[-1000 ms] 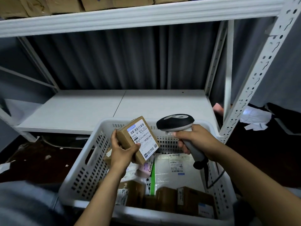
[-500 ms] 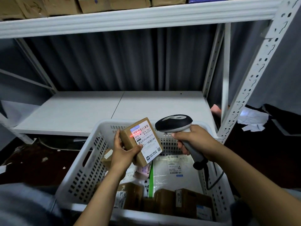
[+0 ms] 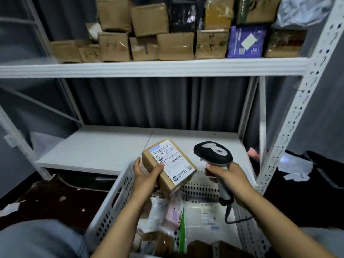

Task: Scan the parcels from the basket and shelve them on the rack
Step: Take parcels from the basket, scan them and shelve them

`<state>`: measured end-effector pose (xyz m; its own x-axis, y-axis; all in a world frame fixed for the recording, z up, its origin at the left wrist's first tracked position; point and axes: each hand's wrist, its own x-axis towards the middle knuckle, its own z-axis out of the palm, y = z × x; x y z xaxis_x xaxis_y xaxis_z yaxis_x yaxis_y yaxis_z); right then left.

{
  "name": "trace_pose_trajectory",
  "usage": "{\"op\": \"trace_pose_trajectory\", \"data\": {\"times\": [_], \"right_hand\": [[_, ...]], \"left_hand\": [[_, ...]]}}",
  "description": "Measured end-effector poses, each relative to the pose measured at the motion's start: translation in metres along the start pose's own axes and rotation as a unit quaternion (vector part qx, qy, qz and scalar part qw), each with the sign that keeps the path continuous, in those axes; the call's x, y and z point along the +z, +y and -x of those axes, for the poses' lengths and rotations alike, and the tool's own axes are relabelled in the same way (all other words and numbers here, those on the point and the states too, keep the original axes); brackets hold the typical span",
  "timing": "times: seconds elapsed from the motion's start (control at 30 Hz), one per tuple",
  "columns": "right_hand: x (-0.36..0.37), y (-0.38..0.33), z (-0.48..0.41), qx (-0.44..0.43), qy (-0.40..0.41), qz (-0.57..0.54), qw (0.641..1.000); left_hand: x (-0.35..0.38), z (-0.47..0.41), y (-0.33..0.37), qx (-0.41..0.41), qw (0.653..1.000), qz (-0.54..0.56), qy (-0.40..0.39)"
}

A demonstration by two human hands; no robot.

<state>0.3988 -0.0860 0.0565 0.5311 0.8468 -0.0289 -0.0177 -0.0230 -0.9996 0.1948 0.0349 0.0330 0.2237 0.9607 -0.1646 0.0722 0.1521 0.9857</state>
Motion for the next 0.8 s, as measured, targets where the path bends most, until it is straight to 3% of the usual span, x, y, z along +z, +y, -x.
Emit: {"op": "trace_pose_trajectory", "data": {"times": [0.23,0.57,0.8], "right_hand": [[0.072,-0.066,0.009,-0.005,-0.047,-0.124,0.991],[0.181,-0.185,-0.019,-0.125,-0.072,-0.101,0.984],[0.245,-0.237,-0.062,-0.137,-0.106,-0.108,0.979]], "left_hand": [[-0.047,0.008,0.069,-0.002,0.997,0.080,0.013],[-0.128,-0.019,0.192,0.053,0.987,0.148,0.006],[-0.162,-0.057,0.240,0.077,0.986,0.132,-0.071]]}}
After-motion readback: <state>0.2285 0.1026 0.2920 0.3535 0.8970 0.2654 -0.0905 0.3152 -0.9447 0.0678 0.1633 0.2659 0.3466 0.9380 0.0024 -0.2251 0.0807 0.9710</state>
